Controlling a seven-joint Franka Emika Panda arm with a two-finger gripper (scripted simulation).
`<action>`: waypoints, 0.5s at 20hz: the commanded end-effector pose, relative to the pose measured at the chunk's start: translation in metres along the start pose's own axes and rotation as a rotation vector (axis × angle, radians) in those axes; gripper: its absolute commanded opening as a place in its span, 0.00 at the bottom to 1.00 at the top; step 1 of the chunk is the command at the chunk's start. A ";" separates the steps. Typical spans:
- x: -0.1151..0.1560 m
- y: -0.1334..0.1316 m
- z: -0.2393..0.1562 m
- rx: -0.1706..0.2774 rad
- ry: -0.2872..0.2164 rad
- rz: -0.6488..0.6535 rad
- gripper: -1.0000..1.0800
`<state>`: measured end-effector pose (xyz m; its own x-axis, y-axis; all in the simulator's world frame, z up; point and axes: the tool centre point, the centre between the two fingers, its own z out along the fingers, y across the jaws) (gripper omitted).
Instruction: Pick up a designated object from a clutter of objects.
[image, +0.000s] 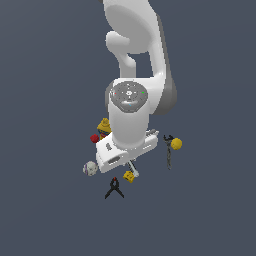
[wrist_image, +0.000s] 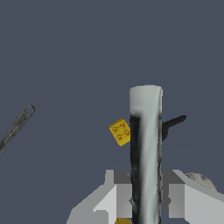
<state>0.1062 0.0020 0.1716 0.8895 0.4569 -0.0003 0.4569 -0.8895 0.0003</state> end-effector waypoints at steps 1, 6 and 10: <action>-0.013 0.014 -0.026 0.001 0.000 0.000 0.00; -0.037 0.044 -0.077 0.002 0.001 -0.001 0.00; -0.056 0.067 -0.117 0.002 0.001 -0.001 0.00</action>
<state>0.0901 -0.0719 0.2736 0.8893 0.4572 0.0012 0.4572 -0.8893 -0.0010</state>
